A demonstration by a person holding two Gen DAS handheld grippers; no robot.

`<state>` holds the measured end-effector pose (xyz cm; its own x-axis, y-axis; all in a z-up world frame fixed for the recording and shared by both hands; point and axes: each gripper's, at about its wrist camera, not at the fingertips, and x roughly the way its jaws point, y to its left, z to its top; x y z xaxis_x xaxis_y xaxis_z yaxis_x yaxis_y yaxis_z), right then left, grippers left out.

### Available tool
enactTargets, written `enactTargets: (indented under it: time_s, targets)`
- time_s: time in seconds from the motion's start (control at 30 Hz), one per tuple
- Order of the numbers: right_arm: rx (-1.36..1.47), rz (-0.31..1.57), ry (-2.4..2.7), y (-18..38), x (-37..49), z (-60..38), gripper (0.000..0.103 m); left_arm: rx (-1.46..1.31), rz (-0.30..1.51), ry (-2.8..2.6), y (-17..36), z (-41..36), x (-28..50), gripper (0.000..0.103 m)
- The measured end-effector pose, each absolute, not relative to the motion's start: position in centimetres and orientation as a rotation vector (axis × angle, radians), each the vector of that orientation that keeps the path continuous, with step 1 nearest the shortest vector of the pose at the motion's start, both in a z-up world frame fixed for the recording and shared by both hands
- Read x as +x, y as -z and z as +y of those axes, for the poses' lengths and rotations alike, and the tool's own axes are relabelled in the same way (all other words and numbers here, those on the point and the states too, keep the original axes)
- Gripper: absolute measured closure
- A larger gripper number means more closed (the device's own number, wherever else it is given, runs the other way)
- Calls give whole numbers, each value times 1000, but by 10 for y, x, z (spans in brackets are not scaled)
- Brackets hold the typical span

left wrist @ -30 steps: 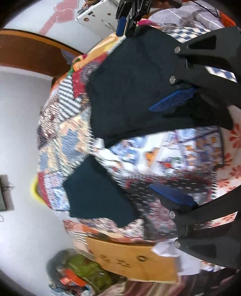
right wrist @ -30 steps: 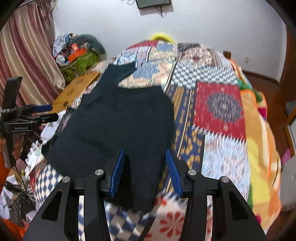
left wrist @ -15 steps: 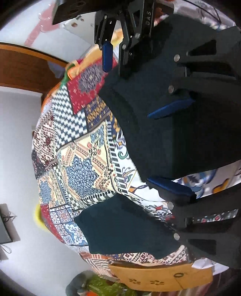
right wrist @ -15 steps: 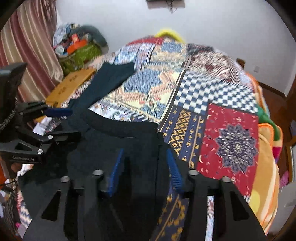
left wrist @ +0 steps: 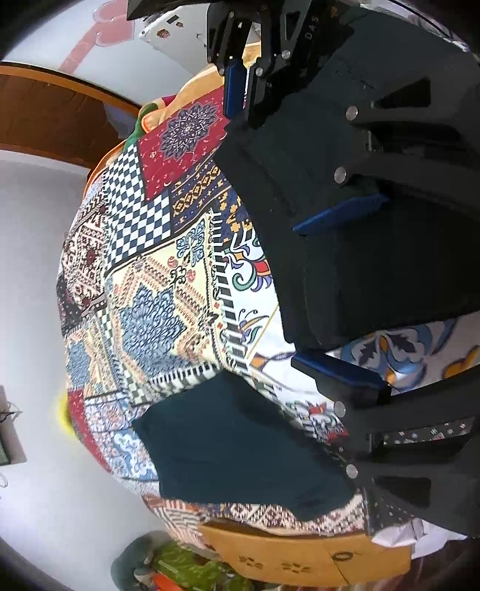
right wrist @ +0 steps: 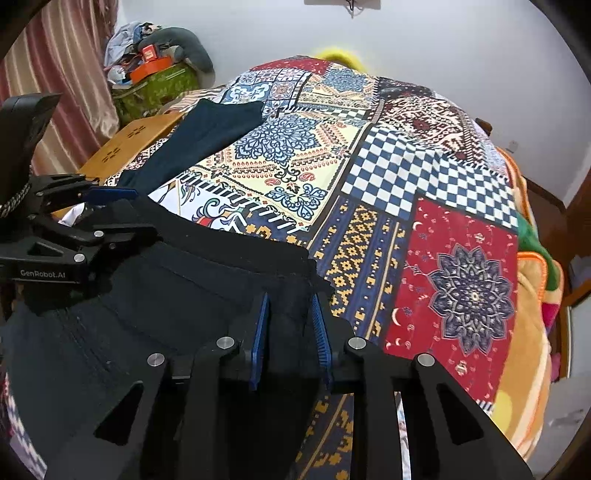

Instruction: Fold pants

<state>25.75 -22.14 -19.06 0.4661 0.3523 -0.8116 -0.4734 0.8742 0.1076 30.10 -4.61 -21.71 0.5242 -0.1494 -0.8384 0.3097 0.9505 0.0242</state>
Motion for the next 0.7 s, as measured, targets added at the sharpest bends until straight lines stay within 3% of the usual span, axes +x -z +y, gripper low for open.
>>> enactTargets:
  time_s: [0.1,0.13,0.2,0.33,0.7]
  targets:
    - [-142,954,-484,175,248,-225,75,136,952,278,195,-38,287,33]
    - [-136,942,-486,167,242,-229,67,125,944,271,189,-35,283,29]
    - [-119,911,-492,156,231,-234,51,102,927,248,178,-27,272,8]
    - [-98,872,-487,143,210,-241,25,98,941,236,174,-16,253,5]
    - [27,1069,-571,198,199,-253,23,-65,1155,372,226,-7,236,5]
